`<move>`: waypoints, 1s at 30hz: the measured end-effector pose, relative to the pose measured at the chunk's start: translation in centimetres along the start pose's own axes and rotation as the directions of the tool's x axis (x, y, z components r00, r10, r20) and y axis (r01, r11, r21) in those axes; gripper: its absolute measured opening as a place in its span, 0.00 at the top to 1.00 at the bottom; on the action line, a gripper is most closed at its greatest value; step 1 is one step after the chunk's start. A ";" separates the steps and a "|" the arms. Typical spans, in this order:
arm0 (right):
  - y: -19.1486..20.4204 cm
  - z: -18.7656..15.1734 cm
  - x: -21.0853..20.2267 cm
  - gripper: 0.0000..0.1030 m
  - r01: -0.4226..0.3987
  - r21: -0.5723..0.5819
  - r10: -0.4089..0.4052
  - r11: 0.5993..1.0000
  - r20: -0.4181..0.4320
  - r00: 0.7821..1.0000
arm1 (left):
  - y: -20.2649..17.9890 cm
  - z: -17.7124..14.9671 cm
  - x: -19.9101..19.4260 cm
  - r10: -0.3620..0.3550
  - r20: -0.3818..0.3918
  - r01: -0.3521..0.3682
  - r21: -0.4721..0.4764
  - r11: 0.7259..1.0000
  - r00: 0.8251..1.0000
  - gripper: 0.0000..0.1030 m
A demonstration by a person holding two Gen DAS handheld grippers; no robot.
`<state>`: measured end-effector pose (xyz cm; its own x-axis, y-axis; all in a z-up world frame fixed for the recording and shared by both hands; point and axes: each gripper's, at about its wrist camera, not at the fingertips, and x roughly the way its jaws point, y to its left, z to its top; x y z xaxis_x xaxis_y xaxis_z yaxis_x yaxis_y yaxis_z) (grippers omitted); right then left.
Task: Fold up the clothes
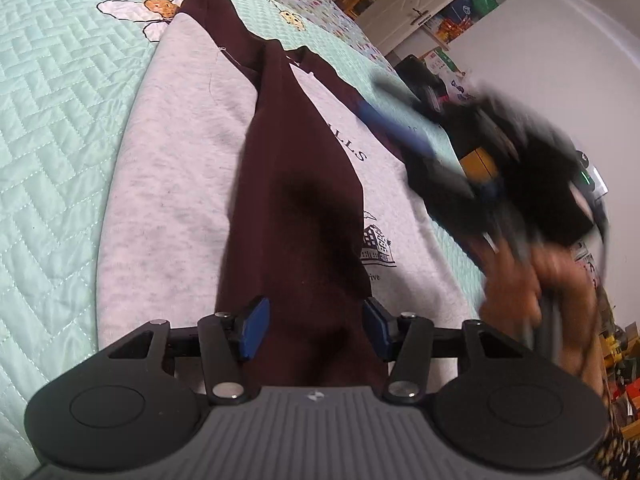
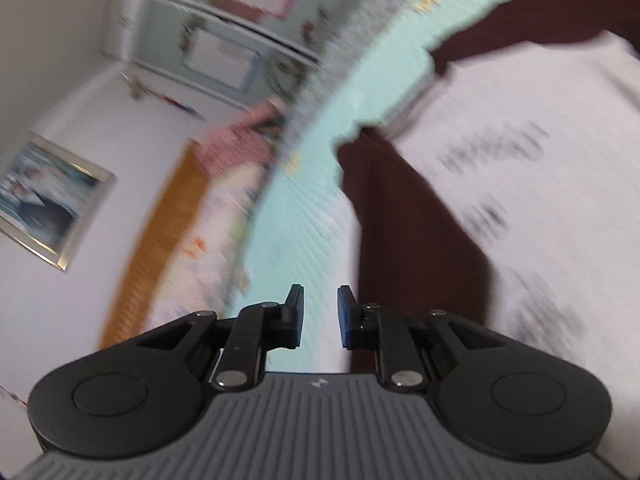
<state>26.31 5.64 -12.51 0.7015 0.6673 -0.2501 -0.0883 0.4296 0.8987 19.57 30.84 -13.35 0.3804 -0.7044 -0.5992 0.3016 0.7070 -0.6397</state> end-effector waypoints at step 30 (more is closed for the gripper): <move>-14.3 -1.1 -35.8 0.33 0.294 0.399 -0.491 0.868 0.604 0.628 | -11.2 0.4 -0.3 0.143 0.022 -0.144 0.068 0.987 0.989 0.44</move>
<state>1.67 -23.71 -16.85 0.9111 -0.1591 -0.3803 0.4120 0.3262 0.8508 16.43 23.10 -5.79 0.4384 -0.5945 -0.6741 0.3022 0.8039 -0.5123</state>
